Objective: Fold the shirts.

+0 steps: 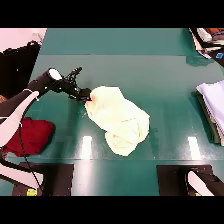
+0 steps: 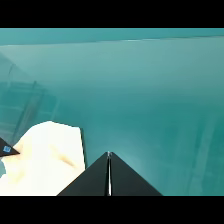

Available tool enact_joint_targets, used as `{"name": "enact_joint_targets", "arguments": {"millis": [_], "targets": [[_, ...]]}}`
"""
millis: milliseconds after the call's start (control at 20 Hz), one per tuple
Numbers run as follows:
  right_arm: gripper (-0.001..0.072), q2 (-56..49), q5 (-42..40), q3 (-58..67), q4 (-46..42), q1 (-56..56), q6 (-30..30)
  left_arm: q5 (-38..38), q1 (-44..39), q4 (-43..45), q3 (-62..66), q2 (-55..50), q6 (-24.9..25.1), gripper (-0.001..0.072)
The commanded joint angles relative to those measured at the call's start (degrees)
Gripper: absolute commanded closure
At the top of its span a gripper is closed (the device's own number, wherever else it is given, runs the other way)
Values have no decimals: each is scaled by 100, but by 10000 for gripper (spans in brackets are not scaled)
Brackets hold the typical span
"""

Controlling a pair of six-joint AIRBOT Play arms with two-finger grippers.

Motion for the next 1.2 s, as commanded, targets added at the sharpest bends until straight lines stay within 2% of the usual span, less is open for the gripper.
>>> {"name": "enact_joint_targets", "arguments": {"millis": [0,150,300,350,400,450,650,950,1100,1150], "targets": [[695,-74,490,-2,-258,7,48,-92,17,-28,289,15,46,682],[695,-229,1226,-575,-590,11,391,-162,79,299,964,289,48,683],[692,-227,1073,-1989,-573,173,391,-162,79,527,1504,564,50,682],[619,-229,896,-2553,-531,306,391,-170,79,531,1613,621,50,682],[366,-229,682,-3062,-448,483,389,-181,79,527,1670,643,48,682],[198,-229,439,-3528,-240,680,385,-203,79,527,1694,640,48,682],[188,-229,-455,-4719,518,1648,103,-284,79,533,1679,614,46,682],[212,-247,-1665,-4970,629,2505,107,-317,76,529,1674,612,44,682],[213,-691,-1738,-4806,876,2527,57,-321,76,527,1674,614,46,682],[261,-938,-1670,-4671,883,2527,-44,-352,76,529,1676,614,46,681]]}}
